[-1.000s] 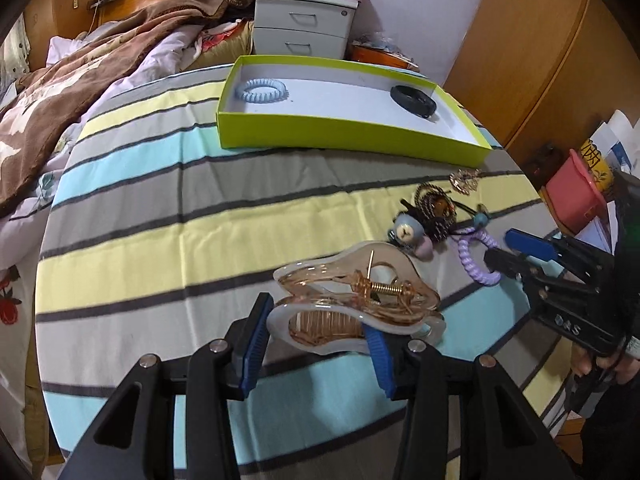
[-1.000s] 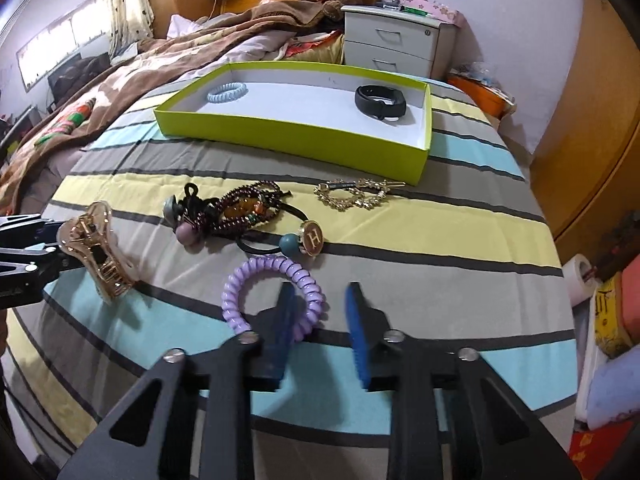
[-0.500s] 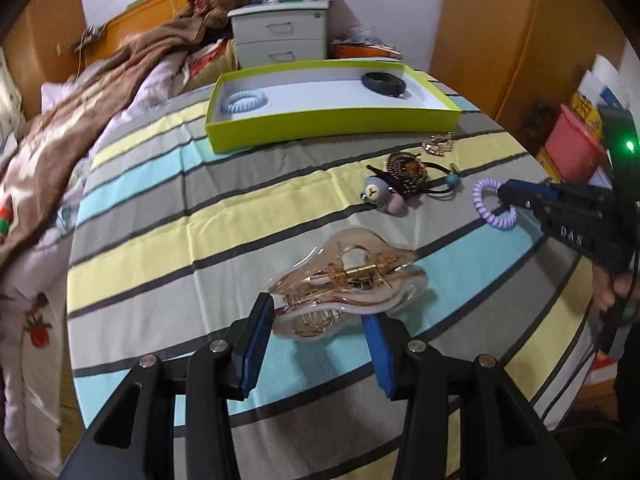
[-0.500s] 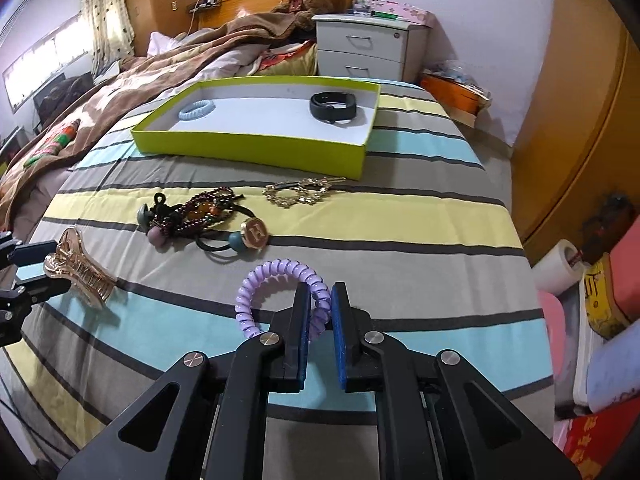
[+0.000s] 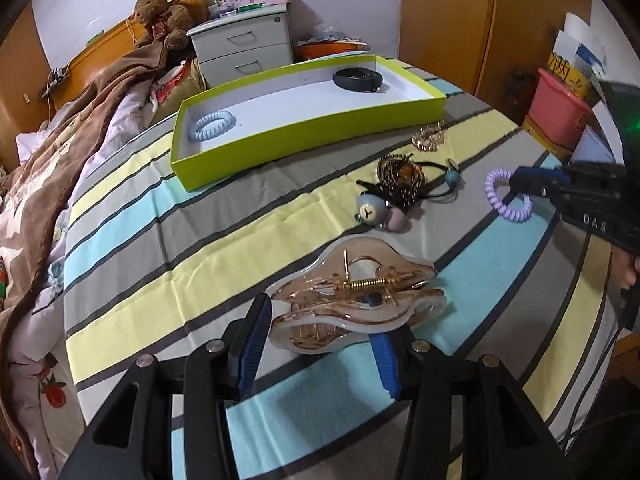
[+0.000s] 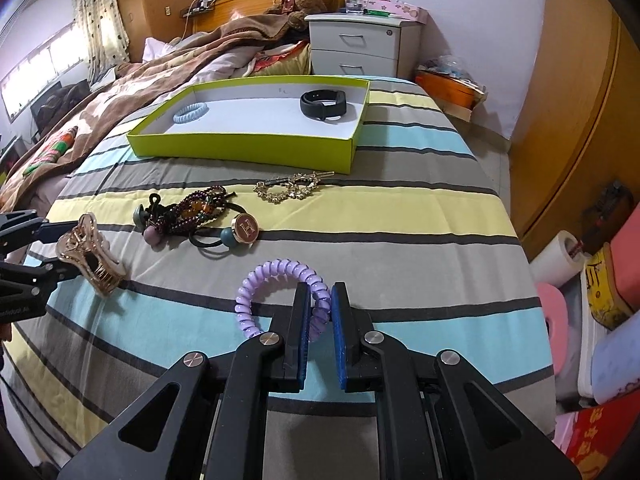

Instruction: Organize jewelry

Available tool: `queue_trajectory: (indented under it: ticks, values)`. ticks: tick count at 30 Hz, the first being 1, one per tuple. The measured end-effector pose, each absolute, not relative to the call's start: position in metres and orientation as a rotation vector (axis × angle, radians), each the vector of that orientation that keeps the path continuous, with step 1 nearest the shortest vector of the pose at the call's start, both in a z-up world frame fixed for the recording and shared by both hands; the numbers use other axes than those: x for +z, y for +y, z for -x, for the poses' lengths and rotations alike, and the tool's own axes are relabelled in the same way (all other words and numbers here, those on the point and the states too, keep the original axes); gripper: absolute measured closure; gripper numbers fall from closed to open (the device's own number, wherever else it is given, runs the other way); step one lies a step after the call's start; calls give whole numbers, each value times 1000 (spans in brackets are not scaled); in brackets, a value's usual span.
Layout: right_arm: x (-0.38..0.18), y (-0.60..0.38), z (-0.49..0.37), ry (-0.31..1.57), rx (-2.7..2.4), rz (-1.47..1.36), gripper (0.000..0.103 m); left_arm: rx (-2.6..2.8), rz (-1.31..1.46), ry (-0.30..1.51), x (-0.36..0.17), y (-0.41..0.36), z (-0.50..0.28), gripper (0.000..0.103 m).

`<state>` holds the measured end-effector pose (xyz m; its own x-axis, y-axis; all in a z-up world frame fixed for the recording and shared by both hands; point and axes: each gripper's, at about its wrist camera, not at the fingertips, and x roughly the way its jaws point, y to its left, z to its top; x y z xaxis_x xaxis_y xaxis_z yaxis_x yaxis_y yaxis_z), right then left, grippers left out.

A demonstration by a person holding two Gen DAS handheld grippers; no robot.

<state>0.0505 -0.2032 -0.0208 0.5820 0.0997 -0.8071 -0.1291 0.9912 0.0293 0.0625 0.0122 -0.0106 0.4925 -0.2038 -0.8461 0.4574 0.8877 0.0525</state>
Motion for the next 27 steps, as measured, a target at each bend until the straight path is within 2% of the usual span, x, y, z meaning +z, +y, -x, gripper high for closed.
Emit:
queue_trajectory:
  ticks: [4,5,6,7,8,27]
  values:
    - [-21,-205,-51,943,134,32,92,-404,-238,988,-10,13,-64,55]
    - [-21,-206,-51,941,132,30,92,-410,-230,986,-9,13,-63,60]
    - [-22,-205,-52,941,133,28,92,-411,-217,988,-9,14,-62,75]
    - [-22,-205,-52,941,134,27,92,-407,-200,989,-8,15,-62,84]
    - [-22,-205,-52,941,137,28,92,-411,-170,987,-6,18,-61,86]
    - [-9,-208,-49,891,160,-8,92,-356,45,996,6,45,-61,89]
